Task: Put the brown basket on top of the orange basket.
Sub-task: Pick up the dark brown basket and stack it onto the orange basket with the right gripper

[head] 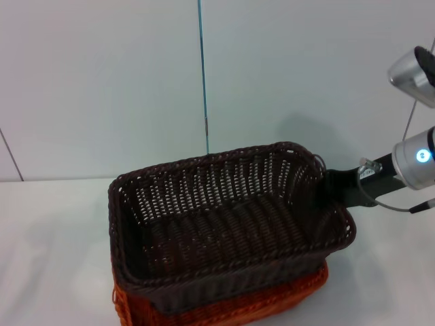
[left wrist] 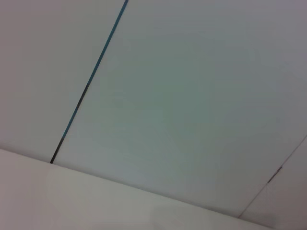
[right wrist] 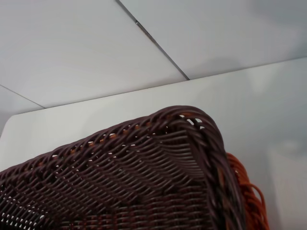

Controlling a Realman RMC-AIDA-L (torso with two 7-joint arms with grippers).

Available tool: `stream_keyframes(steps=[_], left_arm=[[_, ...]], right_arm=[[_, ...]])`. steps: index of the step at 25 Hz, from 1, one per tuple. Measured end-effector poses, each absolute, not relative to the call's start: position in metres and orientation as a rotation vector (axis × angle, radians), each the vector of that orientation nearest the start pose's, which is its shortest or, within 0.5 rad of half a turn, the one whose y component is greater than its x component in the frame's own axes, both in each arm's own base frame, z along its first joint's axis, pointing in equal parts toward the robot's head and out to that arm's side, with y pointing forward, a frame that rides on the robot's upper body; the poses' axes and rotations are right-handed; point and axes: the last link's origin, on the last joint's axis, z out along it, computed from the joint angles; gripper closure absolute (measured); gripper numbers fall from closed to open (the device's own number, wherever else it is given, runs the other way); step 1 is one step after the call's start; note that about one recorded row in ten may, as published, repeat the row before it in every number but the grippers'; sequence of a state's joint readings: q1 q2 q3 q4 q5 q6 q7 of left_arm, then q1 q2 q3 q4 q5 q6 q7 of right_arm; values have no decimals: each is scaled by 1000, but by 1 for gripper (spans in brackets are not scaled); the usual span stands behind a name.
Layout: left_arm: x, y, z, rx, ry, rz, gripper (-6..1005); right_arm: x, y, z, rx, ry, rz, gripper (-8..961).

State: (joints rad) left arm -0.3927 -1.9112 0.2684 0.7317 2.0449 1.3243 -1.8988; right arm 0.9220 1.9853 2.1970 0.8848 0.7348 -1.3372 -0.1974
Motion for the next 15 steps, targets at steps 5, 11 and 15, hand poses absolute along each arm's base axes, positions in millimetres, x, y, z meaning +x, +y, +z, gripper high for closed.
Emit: stream_keyframes(steps=[5,11,15], left_arm=[[-386,323,155,-1792,-1307,-735,144],[-386,323,154,-1793,-1306,-734,145],[-386,322,154,-1793,-1306,-733,145]], right_arm=[[148,449,29,2007,2558,613,805],[150,450,22,2008,2559,620,805],[152,451,21,2016,2556,628,804]])
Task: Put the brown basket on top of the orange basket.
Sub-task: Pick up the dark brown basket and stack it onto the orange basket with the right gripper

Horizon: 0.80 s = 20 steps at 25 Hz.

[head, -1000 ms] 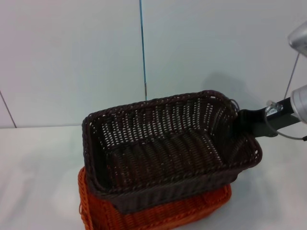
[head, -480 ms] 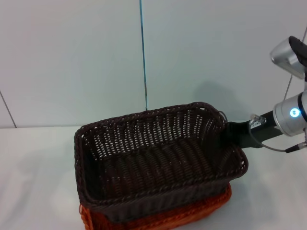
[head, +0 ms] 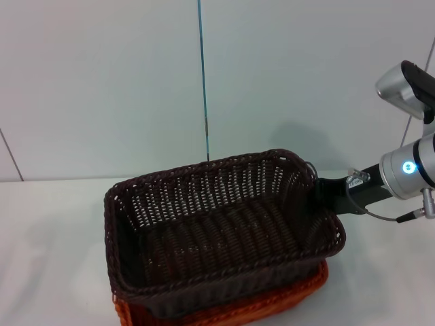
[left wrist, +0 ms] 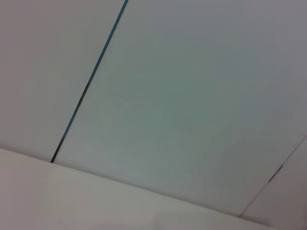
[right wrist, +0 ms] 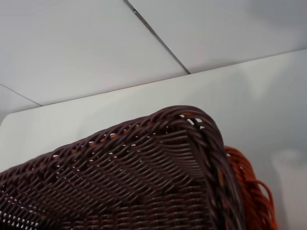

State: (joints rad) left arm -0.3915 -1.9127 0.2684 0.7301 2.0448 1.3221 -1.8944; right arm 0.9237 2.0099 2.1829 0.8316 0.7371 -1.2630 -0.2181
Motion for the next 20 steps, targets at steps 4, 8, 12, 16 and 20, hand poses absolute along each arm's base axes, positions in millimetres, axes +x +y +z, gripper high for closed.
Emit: stream_keyframes(steps=[4,8,12,16,20], left_arm=[[-387,321,154,-1789,-1309,-730,145],[-388,322,154,-1786,-1308,-724,144],[-388,322,154,-1787,-1307,-723,144],[-387,322,154,-1790,-1306,-722,144],[-388,322,153,-1790,-1305,-721,144]], right_arm=[[155,450,18,2039,2560,616,804],[158,450,15,2045,2554,619,804],[159,450,13,2043,2552,620,804],[160,449,9,2043,2549,615,804],[162,449,6,2041,2548,614,804]])
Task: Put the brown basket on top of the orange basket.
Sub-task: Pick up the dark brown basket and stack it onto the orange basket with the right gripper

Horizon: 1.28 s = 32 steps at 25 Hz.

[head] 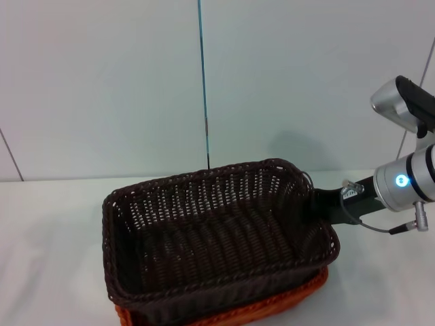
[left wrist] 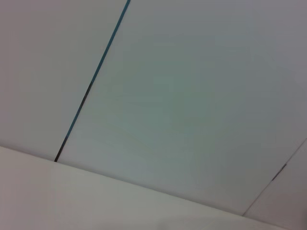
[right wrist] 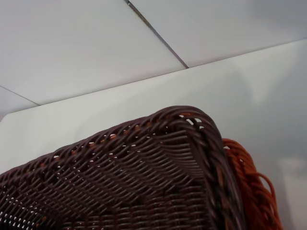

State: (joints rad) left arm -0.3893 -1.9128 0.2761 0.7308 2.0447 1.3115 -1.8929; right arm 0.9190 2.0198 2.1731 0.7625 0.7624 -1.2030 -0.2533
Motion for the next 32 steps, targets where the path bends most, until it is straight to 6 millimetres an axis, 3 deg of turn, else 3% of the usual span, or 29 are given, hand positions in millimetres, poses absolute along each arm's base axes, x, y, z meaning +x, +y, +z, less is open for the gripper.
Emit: stream_keyframes(steps=[32], left_arm=[[-389,321,152,-1792,-1306,-718,144]], right_arm=[[174,450,-5,2065,2520,632,803]])
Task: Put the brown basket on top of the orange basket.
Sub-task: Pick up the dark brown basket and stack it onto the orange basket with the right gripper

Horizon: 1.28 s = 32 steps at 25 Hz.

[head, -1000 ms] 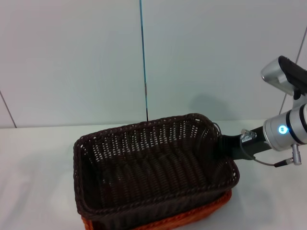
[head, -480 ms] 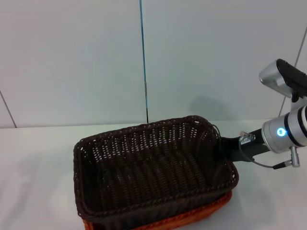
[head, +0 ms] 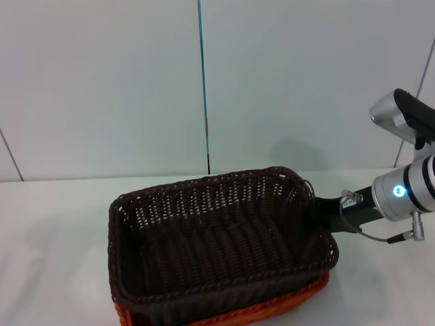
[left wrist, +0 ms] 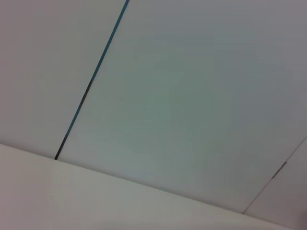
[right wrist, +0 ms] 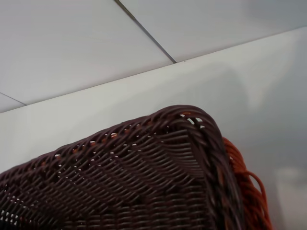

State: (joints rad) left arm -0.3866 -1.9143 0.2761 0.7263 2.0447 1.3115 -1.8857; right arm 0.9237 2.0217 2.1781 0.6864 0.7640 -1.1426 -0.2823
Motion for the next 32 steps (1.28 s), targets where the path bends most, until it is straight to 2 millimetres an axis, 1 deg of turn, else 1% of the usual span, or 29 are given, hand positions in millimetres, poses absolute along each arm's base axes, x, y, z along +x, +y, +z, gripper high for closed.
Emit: stream_keyframes(steps=[5,12,22,32], left_arm=[[-389,321,152,-1792,-1305,-718,144],[-389,321,152,-1791,-1304,-717,145],[-389,320,152,-1790,-1306,-715,144],[-390,320,152,-1792,-1306,-711,144]], right_arm=[[172,451,-14,2038,2522,611,803],[164,456,-15,1998,2556,629,802],[165,458,-15,1980,2555,652,801],[167,457,-25,1928,2541,668,799]])
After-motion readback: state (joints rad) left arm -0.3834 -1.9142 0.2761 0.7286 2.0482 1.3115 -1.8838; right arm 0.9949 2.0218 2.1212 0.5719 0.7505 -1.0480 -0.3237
